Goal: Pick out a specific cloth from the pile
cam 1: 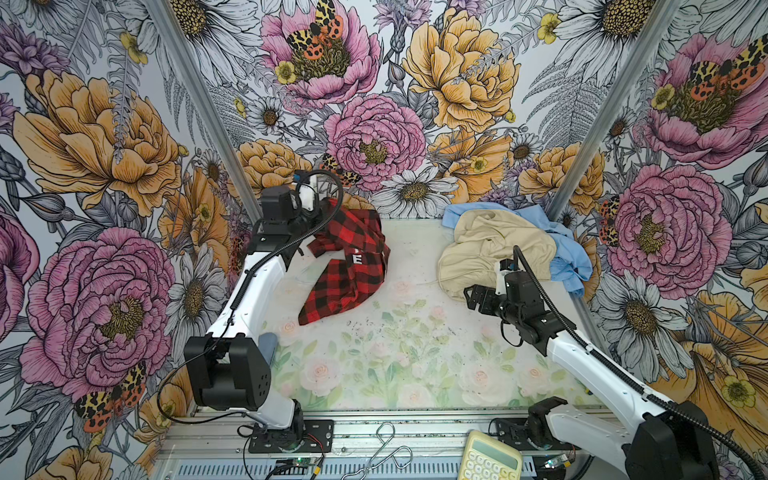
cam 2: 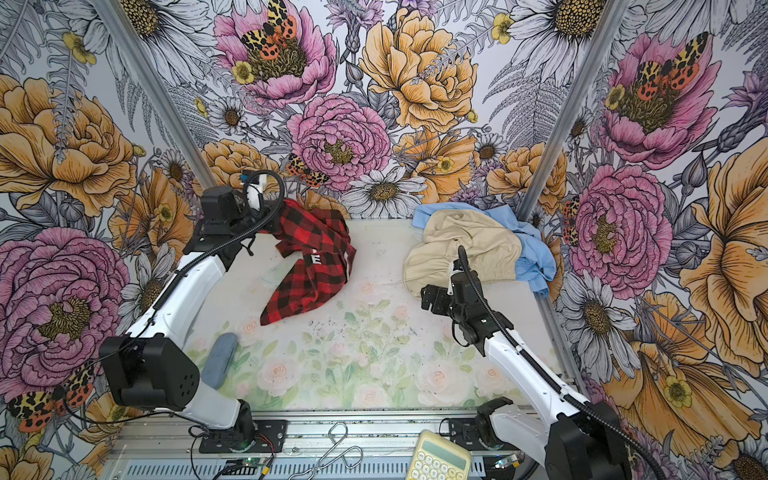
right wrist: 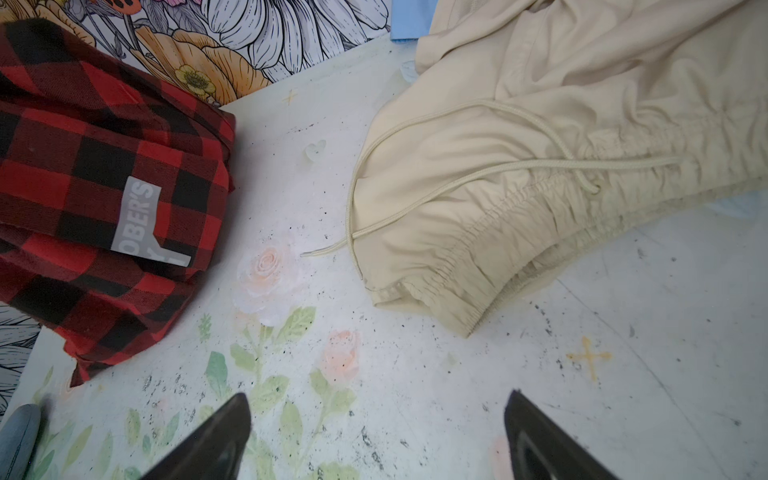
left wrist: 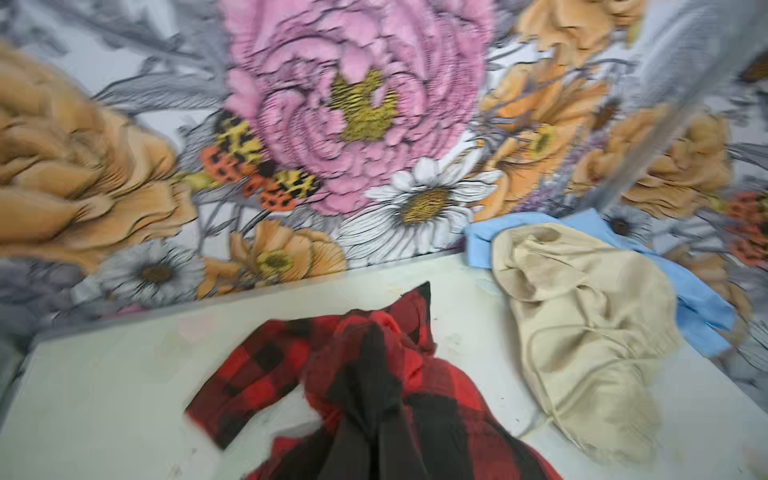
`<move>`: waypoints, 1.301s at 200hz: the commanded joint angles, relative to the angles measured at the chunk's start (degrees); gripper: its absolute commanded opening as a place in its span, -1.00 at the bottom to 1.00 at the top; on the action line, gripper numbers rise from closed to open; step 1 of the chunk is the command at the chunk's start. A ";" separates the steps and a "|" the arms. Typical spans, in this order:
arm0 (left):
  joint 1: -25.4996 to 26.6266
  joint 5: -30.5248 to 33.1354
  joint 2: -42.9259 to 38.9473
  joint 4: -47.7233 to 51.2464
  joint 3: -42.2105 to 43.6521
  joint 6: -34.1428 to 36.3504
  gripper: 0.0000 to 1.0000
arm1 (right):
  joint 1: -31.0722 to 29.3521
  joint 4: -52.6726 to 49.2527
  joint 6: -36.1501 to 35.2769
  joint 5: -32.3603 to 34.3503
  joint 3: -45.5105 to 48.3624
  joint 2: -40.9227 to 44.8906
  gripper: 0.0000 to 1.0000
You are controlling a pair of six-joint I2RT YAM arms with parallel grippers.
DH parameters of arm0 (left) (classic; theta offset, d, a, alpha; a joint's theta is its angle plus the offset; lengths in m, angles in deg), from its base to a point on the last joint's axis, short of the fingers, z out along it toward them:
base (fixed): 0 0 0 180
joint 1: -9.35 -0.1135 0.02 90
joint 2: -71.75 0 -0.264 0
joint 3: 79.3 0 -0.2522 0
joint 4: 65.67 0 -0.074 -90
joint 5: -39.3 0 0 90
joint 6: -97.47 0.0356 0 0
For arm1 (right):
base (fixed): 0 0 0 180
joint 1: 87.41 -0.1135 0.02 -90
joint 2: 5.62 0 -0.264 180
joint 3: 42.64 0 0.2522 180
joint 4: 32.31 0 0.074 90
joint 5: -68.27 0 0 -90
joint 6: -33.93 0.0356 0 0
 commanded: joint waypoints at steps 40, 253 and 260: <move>-5.18 22.48 3.13 4.72 -0.21 -4.35 -1.00 | 0.09 1.00 0.42 -0.85 -1.42 -1.69 0.91; 14.18 23.48 1.10 23.42 -1.31 17.12 0.98 | 0.07 1.10 -1.23 -2.28 -1.61 -4.18 0.91; 14.09 23.21 -0.41 25.90 0.58 16.65 0.98 | 0.12 1.31 -1.01 -2.65 -1.44 -4.12 0.91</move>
